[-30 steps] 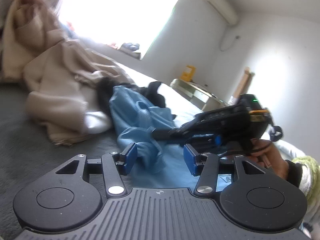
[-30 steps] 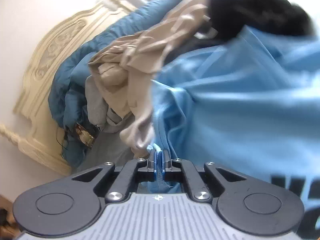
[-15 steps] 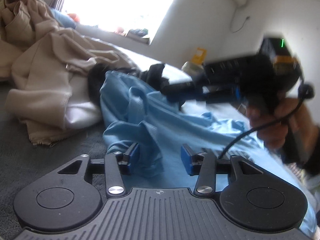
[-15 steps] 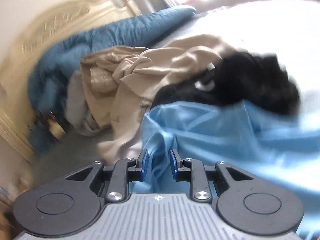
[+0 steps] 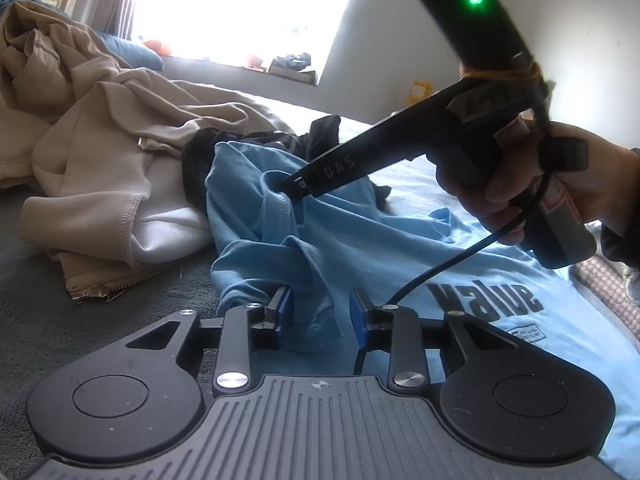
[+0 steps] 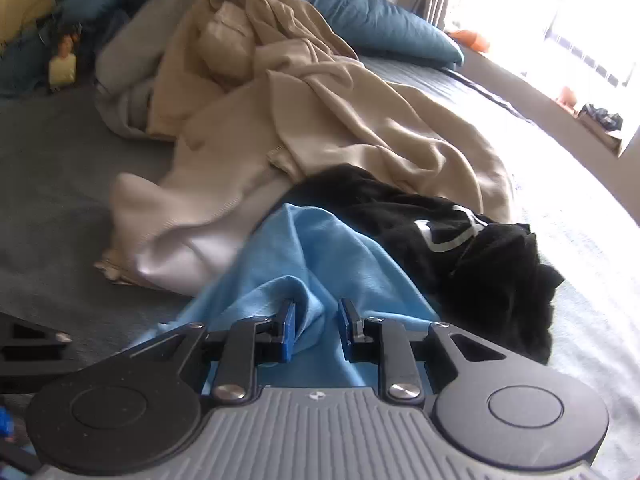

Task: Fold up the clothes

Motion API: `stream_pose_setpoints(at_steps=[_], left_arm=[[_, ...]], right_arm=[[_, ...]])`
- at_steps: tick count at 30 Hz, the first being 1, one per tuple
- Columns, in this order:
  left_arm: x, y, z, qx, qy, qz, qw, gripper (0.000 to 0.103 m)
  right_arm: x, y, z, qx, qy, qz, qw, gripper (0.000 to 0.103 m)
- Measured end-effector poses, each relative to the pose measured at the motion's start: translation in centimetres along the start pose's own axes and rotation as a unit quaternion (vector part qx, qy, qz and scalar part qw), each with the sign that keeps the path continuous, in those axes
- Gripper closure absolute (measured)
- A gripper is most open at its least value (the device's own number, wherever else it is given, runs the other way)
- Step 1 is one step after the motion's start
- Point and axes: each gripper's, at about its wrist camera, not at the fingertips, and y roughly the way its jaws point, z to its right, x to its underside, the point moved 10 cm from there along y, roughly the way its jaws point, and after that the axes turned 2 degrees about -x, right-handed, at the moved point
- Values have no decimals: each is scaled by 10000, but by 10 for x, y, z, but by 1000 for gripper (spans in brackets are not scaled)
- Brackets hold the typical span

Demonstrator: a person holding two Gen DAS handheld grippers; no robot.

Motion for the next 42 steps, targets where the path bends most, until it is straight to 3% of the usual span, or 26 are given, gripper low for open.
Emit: stream_pose_setpoints(at_steps=[1,2,8,12,18,25,33,40,42], left_arm=[[0,1,-1,-39,-4,-15,10000,79],[1,1,-2,-80,-6,-22,10000,83],[0,0,-8,-190,-136,-38,9997,87],[-1,-1,-11,-280,-166,16,9995,87],[-7,-11,-18,-564,-279,291,9976,99],[-33,-50,-47,-514,-929,1083,9884,101],[-33,-74,-105,-202,-2323,1259,9642,101],[-20,-101,-153,404,-3543,1399,9237,102],[-14,-102,-162,524,-3757,1312,9159,102]], right_arm=[[0,3,1,75,-47,-17,10000,88],[-3,-2,4,198,5,174,9997,102],[-21,-48,21,741,132,1252,9893,102],[-21,-57,21,925,-22,1381,9861,102],[-32,-57,22,1157,-141,1490,9819,102],[-70,-49,10,1140,-159,1723,9783,102],[-111,-26,-16,1042,-347,1920,9752,102],[-130,16,-61,507,-623,1904,9784,102],[-131,26,-72,323,-690,1874,9793,102]])
